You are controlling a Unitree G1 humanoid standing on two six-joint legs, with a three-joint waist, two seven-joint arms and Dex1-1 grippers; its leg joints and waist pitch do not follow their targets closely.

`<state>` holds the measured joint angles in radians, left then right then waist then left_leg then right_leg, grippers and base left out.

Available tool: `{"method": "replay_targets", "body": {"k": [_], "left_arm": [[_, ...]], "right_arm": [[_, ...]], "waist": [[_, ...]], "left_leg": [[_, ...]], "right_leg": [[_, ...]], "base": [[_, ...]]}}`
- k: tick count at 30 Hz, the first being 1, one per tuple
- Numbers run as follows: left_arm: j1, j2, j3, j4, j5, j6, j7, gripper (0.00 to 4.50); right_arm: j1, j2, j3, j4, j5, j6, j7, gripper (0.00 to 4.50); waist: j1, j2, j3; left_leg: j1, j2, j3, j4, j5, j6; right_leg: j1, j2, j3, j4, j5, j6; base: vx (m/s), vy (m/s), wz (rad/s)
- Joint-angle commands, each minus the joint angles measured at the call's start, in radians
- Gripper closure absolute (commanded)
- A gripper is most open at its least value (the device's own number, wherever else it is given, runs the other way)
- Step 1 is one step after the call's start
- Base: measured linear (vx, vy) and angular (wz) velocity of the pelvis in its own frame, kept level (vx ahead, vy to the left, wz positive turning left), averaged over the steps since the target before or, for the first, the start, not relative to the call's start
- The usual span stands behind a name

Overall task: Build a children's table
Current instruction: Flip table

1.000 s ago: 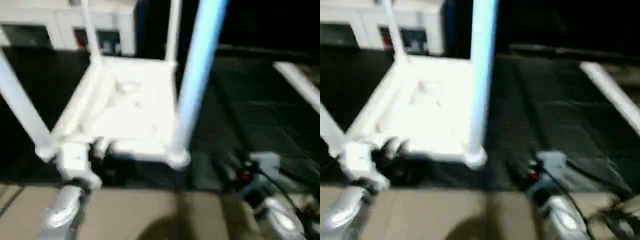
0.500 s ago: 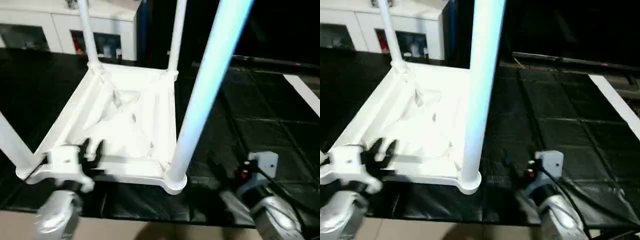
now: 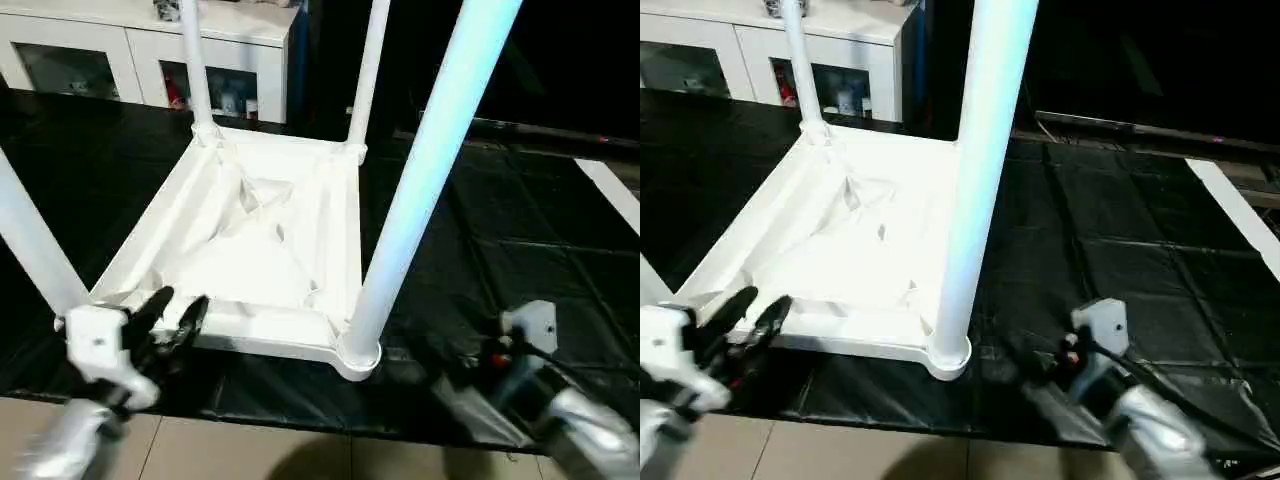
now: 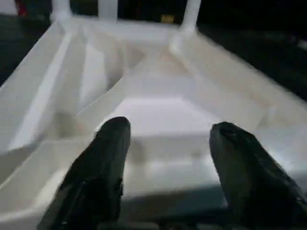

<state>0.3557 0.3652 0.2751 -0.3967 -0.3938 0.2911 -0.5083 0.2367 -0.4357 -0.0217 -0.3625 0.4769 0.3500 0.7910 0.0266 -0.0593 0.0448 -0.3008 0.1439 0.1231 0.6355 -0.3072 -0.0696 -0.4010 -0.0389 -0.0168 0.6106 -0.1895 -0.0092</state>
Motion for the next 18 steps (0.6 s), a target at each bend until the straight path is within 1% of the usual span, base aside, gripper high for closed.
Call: {"method": "replay_targets", "body": {"k": [1,2,3,4,5,6,7,8,9,10,11,12,13,14,15,16,18], "left_arm": [[0.029,0.028,0.029,-0.02,-0.035,0.028,-0.046,1.15],[0.037,0.035,0.051,-0.023,-0.052,0.028,-0.049,1.04],[0.049,0.039,0.088,-0.024,-0.08,0.027,-0.049,0.97],[0.051,0.04,0.094,-0.024,-0.084,0.027,-0.049,0.91],[0.06,0.039,0.113,-0.024,-0.09,0.018,-0.048,0.82],[0.068,0.027,0.135,-0.022,-0.091,-0.003,-0.036,0.7],[0.068,0.027,0.135,-0.022,-0.091,-0.003,-0.036,0.59],[0.073,0.012,0.154,-0.021,-0.102,-0.018,-0.019,0.52],[0.074,0.004,0.161,-0.023,-0.109,-0.021,-0.013,0.52],[0.075,-0.004,0.169,-0.023,-0.115,-0.026,-0.008,0.39],[0.08,-0.026,0.177,-0.023,-0.124,-0.042,0.003,0.3],[0.086,-0.051,0.189,-0.021,-0.136,-0.059,0.015,0.3],[0.09,-0.08,0.203,-0.008,-0.129,-0.092,0.039,0.13],[0.093,-0.099,0.212,0.002,-0.123,-0.115,0.055,0.05],[0.093,-0.113,0.22,0.01,-0.116,-0.133,0.067,0.05],[0.095,-0.13,0.223,0.015,-0.101,-0.155,0.083,0.05],[0.094,-0.149,0.222,0.018,-0.071,-0.188,0.106,0.05]], "right_arm": [[-0.013,-0.015,0.058,-0.025,0.02,0.025,0.066,0.0],[-0.026,-0.009,0.074,-0.025,0.022,0.029,0.069,0.0],[-0.055,0.01,0.101,-0.011,0.006,0.023,0.059,0.0],[-0.06,0.013,0.105,-0.008,0.002,0.021,0.057,0.0],[-0.082,0.03,0.119,0.01,-0.013,0.016,0.042,0.0],[-0.116,0.06,0.135,0.052,-0.063,-0.009,-0.003,0.0],[-0.116,0.06,0.135,0.052,-0.063,-0.009,-0.003,0.0],[-0.148,0.087,0.143,0.091,-0.101,-0.032,-0.052,0.0],[-0.159,0.099,0.143,0.105,-0.109,-0.035,-0.069,0.0],[-0.171,0.112,0.143,0.118,-0.12,-0.038,-0.09,0.0],[-0.181,0.132,0.138,0.129,-0.117,-0.04,-0.107,0.0],[-0.191,0.154,0.135,0.141,-0.113,-0.043,-0.125,0.0],[-0.202,0.177,0.127,0.156,-0.122,-0.055,-0.16,0.0],[-0.208,0.191,0.123,0.164,-0.13,-0.064,-0.184,0.0],[-0.214,0.2,0.119,0.172,-0.137,-0.066,-0.204,0.0],[-0.221,0.212,0.112,0.184,-0.156,-0.083,-0.233,0.0],[-0.231,0.226,0.1,0.203,-0.177,-0.098,-0.27,0.0]], "waist": [[-0.002,0.016,-0.021],[-0.001,0.019,-0.021],[-0.003,0.019,-0.022],[-0.004,0.02,-0.022],[-0.003,0.013,-0.022],[-0.003,0.017,-0.021],[-0.005,0.014,-0.019],[-0.004,0.015,-0.02],[-0.005,0.014,-0.02],[-0.001,0.017,-0.021],[0.003,0.014,-0.022],[0.003,0.014,-0.022],[-0.001,0.013,-0.024],[0.0,0.016,-0.025],[0.0,0.013,-0.026],[0.0,0.013,-0.026],[-0.001,0.011,-0.026]], "left_leg": [[-0.036,0.07,-0.021,-0.101,-0.116,0.105],[-0.035,0.07,-0.022,-0.102,-0.111,0.105],[-0.037,0.071,-0.021,-0.102,-0.108,0.1],[-0.037,0.071,-0.021,-0.103,-0.109,0.097],[-0.035,0.072,-0.02,-0.103,-0.111,0.094],[-0.033,0.072,-0.019,-0.103,-0.111,0.09],[-0.037,0.071,-0.018,-0.106,-0.114,0.081],[-0.034,0.071,-0.017,-0.106,-0.117,0.075],[-0.031,0.072,-0.015,-0.106,-0.115,0.065],[-0.027,0.071,-0.013,-0.106,-0.117,0.057],[-0.022,0.072,-0.008,-0.105,-0.113,0.055],[-0.021,0.072,-0.007,-0.105,-0.106,0.056],[-0.031,0.074,-0.007,-0.107,-0.087,0.055],[-0.034,0.076,-0.007,-0.107,-0.072,0.049],[-0.032,0.076,-0.006,-0.106,-0.065,0.043],[-0.031,0.075,-0.004,-0.106,-0.068,0.041],[-0.033,0.074,0.0,-0.106,-0.075,0.037]], "right_leg": [[0.038,-0.084,0.05,-0.081,-0.324,-0.165],[0.038,-0.084,0.049,-0.078,-0.31,-0.175],[0.04,-0.085,0.047,-0.074,-0.281,-0.196],[0.038,-0.085,0.046,-0.074,-0.277,-0.201],[0.038,-0.084,0.045,-0.074,-0.272,-0.203],[0.035,-0.083,0.046,-0.071,-0.268,-0.209],[0.037,-0.086,0.046,-0.073,-0.28,-0.209],[0.035,-0.084,0.046,-0.073,-0.282,-0.205],[0.033,-0.084,0.046,-0.073,-0.273,-0.205],[0.031,-0.083,0.046,-0.073,-0.262,-0.206],[0.028,-0.081,0.047,-0.071,-0.243,-0.205],[0.028,-0.081,0.047,-0.07,-0.225,-0.208],[0.037,-0.084,0.047,-0.066,-0.197,-0.217],[0.039,-0.086,0.047,-0.066,-0.179,-0.216],[0.039,-0.084,0.046,-0.064,-0.163,-0.21],[0.04,-0.082,0.046,-0.063,-0.159,-0.207],[0.041,-0.083,0.047,-0.066,-0.166,-0.199]], "base": [[0.0,0.0,0.0],[0.0,0.0,0.0],[0.0,0.0,0.0],[0.0,0.0,0.0],[0.0,0.0,0.0],[0.0,0.0,0.0],[0.0,0.0,0.0],[0.0,0.0,0.0],[0.0,0.0,0.0],[0.0,0.0,0.0],[0.0,0.0,0.0],[0.0,0.0,0.0],[0.0,0.0,0.0],[0.0,0.0,0.0],[0.0,0.0,0.0],[0.0,0.0,0.0],[0.0,0.0,0.0]]}}
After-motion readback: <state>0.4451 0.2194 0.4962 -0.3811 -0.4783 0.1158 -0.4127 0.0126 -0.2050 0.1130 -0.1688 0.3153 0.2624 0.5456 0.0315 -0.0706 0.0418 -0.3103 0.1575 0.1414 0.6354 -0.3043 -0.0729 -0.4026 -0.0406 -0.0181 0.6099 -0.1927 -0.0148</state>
